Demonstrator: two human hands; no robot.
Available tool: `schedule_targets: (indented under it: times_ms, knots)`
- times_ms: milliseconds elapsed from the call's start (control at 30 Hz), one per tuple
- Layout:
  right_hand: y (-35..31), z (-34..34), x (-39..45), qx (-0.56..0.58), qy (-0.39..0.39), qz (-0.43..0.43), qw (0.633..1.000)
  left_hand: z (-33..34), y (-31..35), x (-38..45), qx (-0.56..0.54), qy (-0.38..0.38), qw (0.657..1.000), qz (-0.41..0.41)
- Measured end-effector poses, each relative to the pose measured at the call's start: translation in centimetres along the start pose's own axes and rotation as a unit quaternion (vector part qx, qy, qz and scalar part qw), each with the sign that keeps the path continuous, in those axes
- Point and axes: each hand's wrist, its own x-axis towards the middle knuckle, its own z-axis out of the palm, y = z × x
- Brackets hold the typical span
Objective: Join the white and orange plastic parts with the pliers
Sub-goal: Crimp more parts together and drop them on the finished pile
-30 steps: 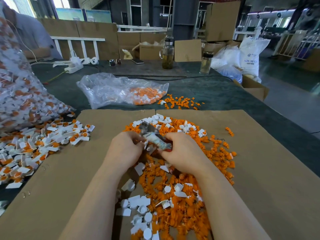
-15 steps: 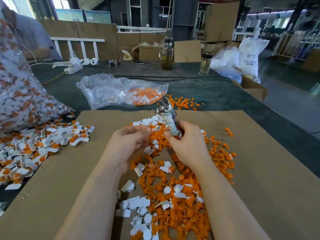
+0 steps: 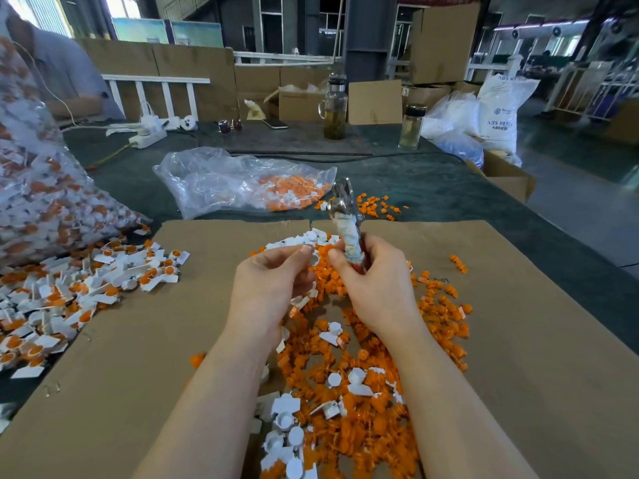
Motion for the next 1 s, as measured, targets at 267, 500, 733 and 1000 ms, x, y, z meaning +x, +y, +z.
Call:
schedule_targets:
  times_ms: [267, 500, 733, 1000]
  knots:
    - [-0.2, 0.0, -0.1, -0.017, 0.027, -0.012, 0.999, 0.1, 0.2, -0.3, -0.026, -0.033, 0.999, 0.01]
    - [-0.1, 0.4, -0.5, -0.032, 0.081, -0.049, 0.995, 0.4, 0.5, -0.9, -0.037, -0.032, 0.998, 0.04]
    - [-0.2, 0.6, -0.6, -0.034, 0.081, -0.053, 0.995, 0.7, 0.5, -1.2, -0.007, -0.016, 0.996, 0.086]
    - [-0.3, 0.3, -0.5, -0.026, 0.072, -0.061, 0.995, 0.5, 0.5, -1.0, 0.028, -0.009, 0.993, 0.114]
